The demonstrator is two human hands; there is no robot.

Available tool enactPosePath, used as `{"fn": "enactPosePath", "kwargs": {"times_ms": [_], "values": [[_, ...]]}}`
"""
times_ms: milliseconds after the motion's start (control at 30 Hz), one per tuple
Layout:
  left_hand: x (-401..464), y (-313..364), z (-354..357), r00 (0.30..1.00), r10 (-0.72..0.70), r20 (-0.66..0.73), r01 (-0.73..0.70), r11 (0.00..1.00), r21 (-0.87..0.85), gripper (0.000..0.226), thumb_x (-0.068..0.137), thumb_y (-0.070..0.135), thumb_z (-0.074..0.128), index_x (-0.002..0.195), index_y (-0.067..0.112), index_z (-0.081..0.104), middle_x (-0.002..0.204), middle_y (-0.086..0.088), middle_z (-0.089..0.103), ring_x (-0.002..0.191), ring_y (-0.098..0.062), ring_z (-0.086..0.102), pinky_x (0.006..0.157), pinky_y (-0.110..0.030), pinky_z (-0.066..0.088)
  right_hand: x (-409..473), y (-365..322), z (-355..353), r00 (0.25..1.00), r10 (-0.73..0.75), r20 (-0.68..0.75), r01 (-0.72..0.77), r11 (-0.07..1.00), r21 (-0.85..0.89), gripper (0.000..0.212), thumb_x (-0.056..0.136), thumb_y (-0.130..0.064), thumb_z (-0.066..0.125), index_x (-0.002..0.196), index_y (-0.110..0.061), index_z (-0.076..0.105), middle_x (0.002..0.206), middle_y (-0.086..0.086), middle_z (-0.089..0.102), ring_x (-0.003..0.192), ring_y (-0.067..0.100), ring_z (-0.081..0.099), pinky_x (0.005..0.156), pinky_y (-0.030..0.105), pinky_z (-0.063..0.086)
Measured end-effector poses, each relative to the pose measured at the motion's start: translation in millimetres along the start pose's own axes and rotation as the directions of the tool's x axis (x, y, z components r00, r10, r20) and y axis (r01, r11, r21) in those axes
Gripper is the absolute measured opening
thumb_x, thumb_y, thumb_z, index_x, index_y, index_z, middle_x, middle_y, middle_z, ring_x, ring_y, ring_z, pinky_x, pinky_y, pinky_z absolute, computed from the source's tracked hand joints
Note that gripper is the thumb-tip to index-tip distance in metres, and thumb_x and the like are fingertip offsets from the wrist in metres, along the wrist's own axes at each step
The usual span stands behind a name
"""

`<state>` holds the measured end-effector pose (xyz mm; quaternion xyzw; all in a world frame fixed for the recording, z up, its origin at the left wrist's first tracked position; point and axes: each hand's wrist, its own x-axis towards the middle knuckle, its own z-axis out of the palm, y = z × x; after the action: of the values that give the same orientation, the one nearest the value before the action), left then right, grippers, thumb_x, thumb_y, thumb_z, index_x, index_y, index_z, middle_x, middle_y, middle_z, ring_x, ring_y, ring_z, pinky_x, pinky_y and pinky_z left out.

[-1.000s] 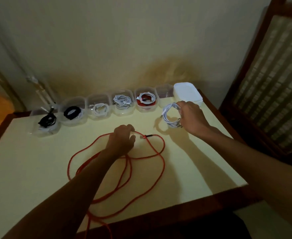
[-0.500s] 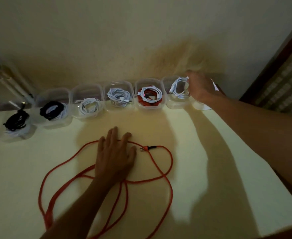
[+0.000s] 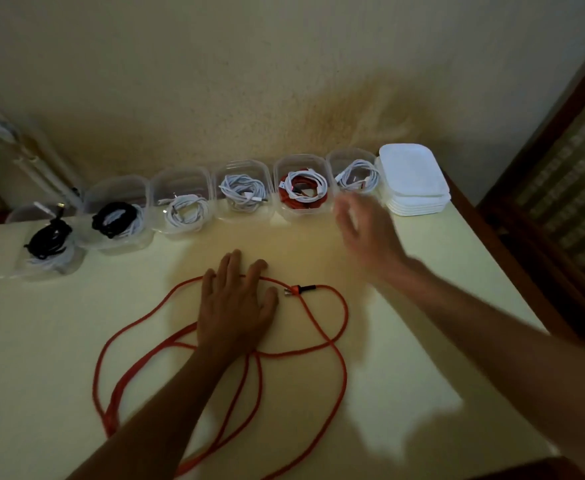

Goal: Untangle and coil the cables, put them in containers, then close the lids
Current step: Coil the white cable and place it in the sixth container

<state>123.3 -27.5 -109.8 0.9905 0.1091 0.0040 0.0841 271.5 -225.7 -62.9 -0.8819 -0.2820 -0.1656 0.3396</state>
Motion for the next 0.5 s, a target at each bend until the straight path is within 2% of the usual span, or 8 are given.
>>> {"fn": "enactPosePath", "kwargs": {"times_ms": [100,200,267,367,433,500], "values": [[-4,0,0,1.000,-0.012,-0.008,0.012,1.000,-0.021,0.069,0.084,0.063,0.008,0.145,0.037,0.028,0.162,-0.008,0.014,0.150,-0.023,0.008,0.121,-0.047,0.010,-72,-27,21,0.988,0.071,0.140,-0.077,0.996,0.036,0.048,0.092,-0.037,0.046,0.117,-0.001,0.066,0.114,0.018,0.069,0.106,0.036,0.064,0.092,0.045,0.052],[-18,2,1,1.000,-0.028,0.013,0.028,0.999,-0.021,0.069,0.087,0.061,0.008,0.148,0.034,0.024,0.163,-0.007,0.011,0.150,-0.023,0.005,0.121,-0.047,0.009,-119,-37,32,0.976,0.053,0.212,-0.029,0.993,-0.115,0.046,0.091,-0.034,0.046,0.114,-0.001,0.068,0.127,0.020,0.063,0.120,0.038,0.058,0.101,0.050,0.048],[-36,4,2,0.999,-0.026,0.021,0.027,1.000,-0.014,0.066,0.090,0.059,0.013,0.149,0.031,0.024,0.163,-0.008,0.010,0.151,-0.023,0.003,0.121,-0.047,0.008,-135,-46,29,0.972,0.112,0.205,-0.090,0.990,-0.110,0.044,0.091,-0.031,0.041,0.113,-0.004,0.068,0.133,0.018,0.061,0.127,0.037,0.054,0.105,0.052,0.043],[-70,6,2,1.000,-0.014,0.024,0.015,0.999,-0.035,0.063,0.092,0.056,0.017,0.147,0.027,0.029,0.162,-0.008,0.013,0.150,-0.023,0.004,0.121,-0.045,0.006,-158,-63,20,0.959,0.208,0.191,-0.196,0.977,-0.079,0.045,0.093,-0.031,0.035,0.109,-0.006,0.069,0.137,0.014,0.058,0.132,0.034,0.049,0.110,0.047,0.038],[-93,6,-1,1.000,-0.007,0.012,0.008,0.997,-0.073,0.070,0.087,0.058,0.008,0.143,0.025,0.035,0.161,-0.007,0.018,0.150,-0.022,0.006,0.120,-0.043,0.005,-175,-75,13,0.949,0.248,0.193,-0.245,0.969,-0.043,0.048,0.095,-0.034,0.032,0.111,-0.006,0.067,0.138,0.011,0.058,0.134,0.031,0.047,0.111,0.041,0.036],[-117,7,-5,1.000,0.018,0.005,-0.017,0.992,-0.125,0.077,0.082,0.059,0.001,0.139,0.025,0.039,0.160,-0.005,0.020,0.150,-0.020,0.007,0.120,-0.041,0.003,-193,-90,3,0.950,0.268,0.160,-0.279,0.959,0.053,0.052,0.095,-0.038,0.030,0.112,-0.006,0.066,0.128,0.010,0.063,0.126,0.027,0.053,0.106,0.029,0.038]]}}
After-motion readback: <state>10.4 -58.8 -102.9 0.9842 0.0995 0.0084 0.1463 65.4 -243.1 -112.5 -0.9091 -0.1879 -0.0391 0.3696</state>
